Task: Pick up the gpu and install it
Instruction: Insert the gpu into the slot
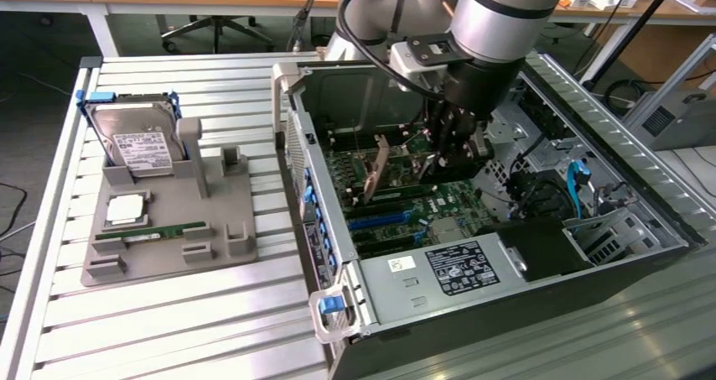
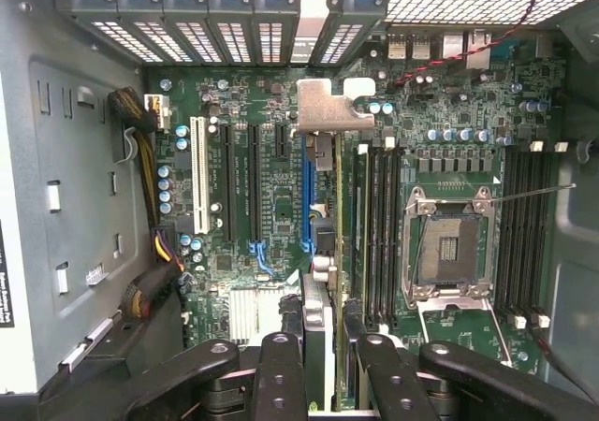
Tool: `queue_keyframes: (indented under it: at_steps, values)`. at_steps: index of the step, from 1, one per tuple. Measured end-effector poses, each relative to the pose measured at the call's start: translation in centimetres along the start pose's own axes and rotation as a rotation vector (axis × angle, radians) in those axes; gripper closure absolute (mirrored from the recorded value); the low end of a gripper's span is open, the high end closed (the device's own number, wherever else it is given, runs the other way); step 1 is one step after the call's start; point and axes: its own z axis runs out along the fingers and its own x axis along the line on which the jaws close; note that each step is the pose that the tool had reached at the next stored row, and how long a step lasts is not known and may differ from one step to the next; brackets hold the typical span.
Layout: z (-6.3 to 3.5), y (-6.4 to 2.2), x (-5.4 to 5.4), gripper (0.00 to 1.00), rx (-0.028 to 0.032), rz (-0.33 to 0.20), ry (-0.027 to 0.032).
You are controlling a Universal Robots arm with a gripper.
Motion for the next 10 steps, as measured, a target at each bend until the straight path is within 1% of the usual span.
queue_keyframes:
  at_steps: [10]
  values:
    - [0.01,0.02,0.20,0.73,0.0000,0.000,0.0000]
